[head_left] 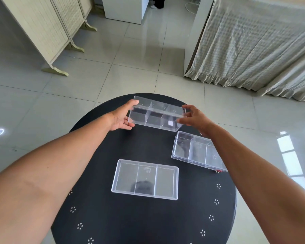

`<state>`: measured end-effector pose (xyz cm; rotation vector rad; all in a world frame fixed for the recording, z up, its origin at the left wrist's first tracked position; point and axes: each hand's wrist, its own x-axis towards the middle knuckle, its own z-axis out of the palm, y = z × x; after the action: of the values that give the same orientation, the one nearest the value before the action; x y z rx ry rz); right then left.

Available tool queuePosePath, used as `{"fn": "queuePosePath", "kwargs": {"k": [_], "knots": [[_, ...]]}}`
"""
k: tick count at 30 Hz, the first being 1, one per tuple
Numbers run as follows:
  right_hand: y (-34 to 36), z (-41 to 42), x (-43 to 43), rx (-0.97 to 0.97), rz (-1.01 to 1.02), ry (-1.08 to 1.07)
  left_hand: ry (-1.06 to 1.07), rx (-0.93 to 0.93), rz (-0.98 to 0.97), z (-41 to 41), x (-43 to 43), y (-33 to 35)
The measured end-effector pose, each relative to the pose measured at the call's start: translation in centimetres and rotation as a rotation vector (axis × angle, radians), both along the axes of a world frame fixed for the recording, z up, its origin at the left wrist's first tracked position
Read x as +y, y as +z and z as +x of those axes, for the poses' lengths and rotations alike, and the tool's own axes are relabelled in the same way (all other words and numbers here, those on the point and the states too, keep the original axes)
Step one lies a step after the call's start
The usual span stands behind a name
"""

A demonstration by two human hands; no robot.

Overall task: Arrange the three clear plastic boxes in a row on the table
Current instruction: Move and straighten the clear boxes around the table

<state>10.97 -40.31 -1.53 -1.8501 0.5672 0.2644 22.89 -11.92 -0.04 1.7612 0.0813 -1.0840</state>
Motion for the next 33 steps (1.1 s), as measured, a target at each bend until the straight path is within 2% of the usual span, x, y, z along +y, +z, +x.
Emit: {"fn": "queuePosePath", "kwargs": {"k": [7,12,15,20,25,33], "knots": [[-1.2,0.8,-0.6,-0.034,-0.057,-0.028,0.099,0.093,-0.004,0.0,-1.4,0.0],[-1.7,2.5,-0.8,-0.037,-0.013,-0.251,0.142,0.102,-0.08,-0.2,-2.9,0.1],[-1.6,3.4,-0.5,-0.009,0.035,-0.382,0.16,0.057,-0.062,0.0,-3.8,-0.5],[-2.0,4.4,0.0,0.04,0.003,-0.446,0.156,-0.099,0.091,0.1,-5.0,-1.9],[-3.1,4.5,0.0,0.103,-0.032,-0.464,0.137,-0.237,0.218,0.5,-4.9,-3.9],[-3.6,3.6,0.5,0.125,-0.1,-0.428,0.101,-0.321,0.248,-0.7,-5.4,-4.1]]}}
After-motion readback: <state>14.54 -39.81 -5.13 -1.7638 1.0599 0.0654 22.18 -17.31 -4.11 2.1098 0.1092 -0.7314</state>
